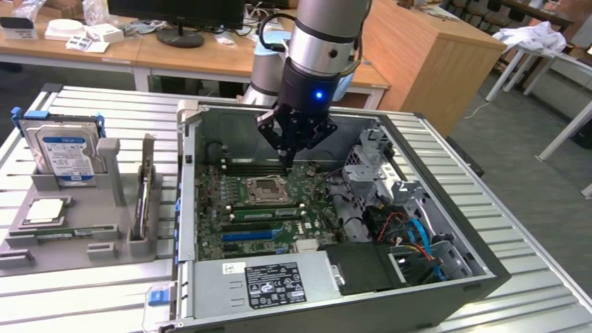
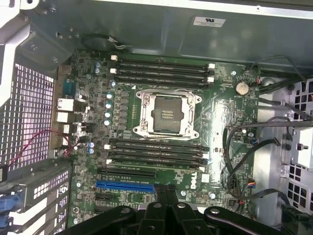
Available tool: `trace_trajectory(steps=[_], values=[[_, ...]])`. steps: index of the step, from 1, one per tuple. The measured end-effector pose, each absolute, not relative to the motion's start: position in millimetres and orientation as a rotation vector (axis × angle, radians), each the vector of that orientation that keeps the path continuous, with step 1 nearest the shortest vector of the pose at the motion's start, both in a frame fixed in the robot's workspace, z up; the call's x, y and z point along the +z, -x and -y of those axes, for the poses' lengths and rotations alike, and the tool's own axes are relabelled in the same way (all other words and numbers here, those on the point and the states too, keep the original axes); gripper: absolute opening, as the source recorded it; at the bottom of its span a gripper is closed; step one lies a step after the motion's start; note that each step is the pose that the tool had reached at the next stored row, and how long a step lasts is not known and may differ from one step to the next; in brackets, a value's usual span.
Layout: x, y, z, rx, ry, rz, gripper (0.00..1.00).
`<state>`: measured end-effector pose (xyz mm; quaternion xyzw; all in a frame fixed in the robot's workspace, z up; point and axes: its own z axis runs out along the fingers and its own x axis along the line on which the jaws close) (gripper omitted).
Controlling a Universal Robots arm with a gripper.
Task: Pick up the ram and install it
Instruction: 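Press down the ram until it locks into place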
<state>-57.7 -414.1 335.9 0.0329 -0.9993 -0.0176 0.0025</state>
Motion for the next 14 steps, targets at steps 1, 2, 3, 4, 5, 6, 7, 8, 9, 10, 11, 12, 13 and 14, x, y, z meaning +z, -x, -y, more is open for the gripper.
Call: trace_trajectory(steps=[1,2,3,4,5,6,7,8,9,10,11,12,13,14], values=[[335.9,57.7,414.1,-0.055,-0.103,3.134,0.11],[335.9,57.7,414.1,-0.055,-0.103,3.134,0.11],[335.9,57.7,414.1,-0.055,-0.103,3.134,0.11],[335.8,57.8,413.6,-0.055,-0.103,3.134,0.11],[335.7,57.8,412.1,-0.055,-0.102,3.134,0.11],[335.6,57.8,410.1,-0.055,-0.102,3.134,0.11],[335.5,57.7,408.4,-0.055,-0.102,3.134,0.11],[335.4,57.8,406.7,-0.055,-0.101,3.134,0.11],[335.3,57.8,405.6,-0.055,-0.101,3.135,0.11],[335.3,57.7,405.3,-0.055,-0.1,3.134,0.11],[335.3,57.7,405.3,-0.055,-0.101,3.134,0.11],[335.3,57.7,405.3,-0.055,-0.101,3.135,0.11],[335.3,57.7,405.3,-0.055,-0.101,3.134,0.11],[335.3,57.8,405.3,-0.055,-0.1,3.134,0.11]])
